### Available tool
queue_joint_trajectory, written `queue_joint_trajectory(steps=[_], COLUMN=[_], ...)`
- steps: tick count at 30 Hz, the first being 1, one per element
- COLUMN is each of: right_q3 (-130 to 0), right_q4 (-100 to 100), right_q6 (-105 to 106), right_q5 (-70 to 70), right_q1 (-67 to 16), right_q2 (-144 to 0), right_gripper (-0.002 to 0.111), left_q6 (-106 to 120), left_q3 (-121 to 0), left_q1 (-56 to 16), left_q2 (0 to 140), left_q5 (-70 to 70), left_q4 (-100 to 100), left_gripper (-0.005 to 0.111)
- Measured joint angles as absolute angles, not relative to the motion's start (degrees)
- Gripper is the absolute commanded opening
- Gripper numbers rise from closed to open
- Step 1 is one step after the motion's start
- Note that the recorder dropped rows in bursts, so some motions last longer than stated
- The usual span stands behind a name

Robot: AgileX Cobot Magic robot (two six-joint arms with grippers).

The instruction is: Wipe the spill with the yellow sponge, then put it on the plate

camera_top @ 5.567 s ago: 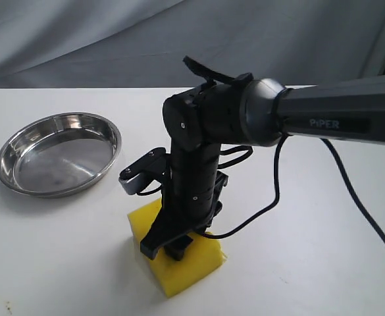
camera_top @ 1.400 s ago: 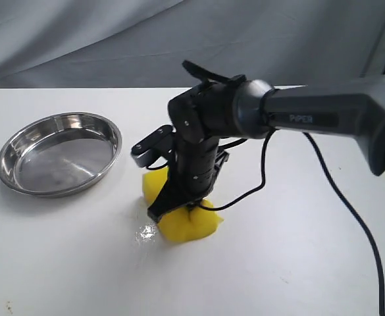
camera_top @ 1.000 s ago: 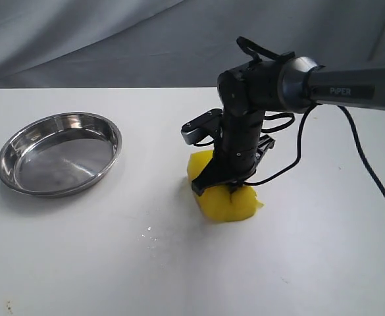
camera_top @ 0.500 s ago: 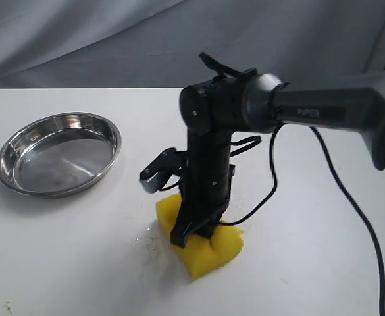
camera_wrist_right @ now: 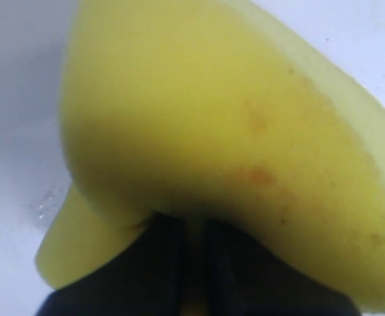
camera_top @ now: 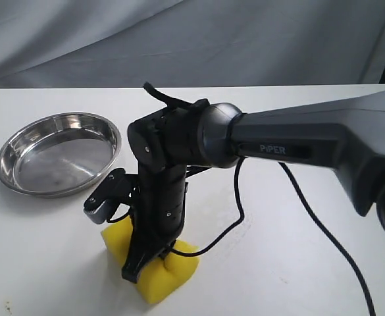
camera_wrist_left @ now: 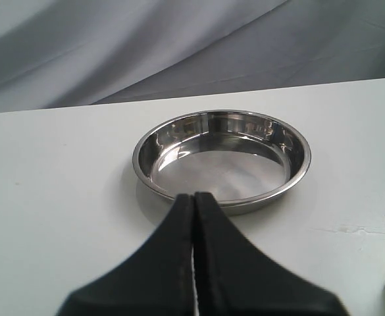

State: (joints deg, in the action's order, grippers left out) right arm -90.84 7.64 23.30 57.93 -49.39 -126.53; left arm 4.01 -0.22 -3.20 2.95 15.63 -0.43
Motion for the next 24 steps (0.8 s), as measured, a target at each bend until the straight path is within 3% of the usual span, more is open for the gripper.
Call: queue_joint_trajectory(steps=[8,15,24], right_q3=[-90.2,-90.2,-90.2], right_q4=[-1.0,-3.2,-0.7], right_q6=[14.9,12.6,11.9], right_q5=[50.0,46.3,46.7], right_q1=[-45.9,-44.6,-44.6], right_q2=[-122.2,-110.2,-109.8], right_gripper=[0.0,0.0,0.0], left_q6=[4.0,4.0,4.0], left_q3=[-0.2,-0.2,-0.2], left_q1=[-3.2,-3.2,-3.2], left_q2=[2.9,2.9,2.9], left_q5=[15.6,15.6,15.6], left_q4=[-0.4,-0.4,-0.4], left_gripper=[0.0,0.0,0.0])
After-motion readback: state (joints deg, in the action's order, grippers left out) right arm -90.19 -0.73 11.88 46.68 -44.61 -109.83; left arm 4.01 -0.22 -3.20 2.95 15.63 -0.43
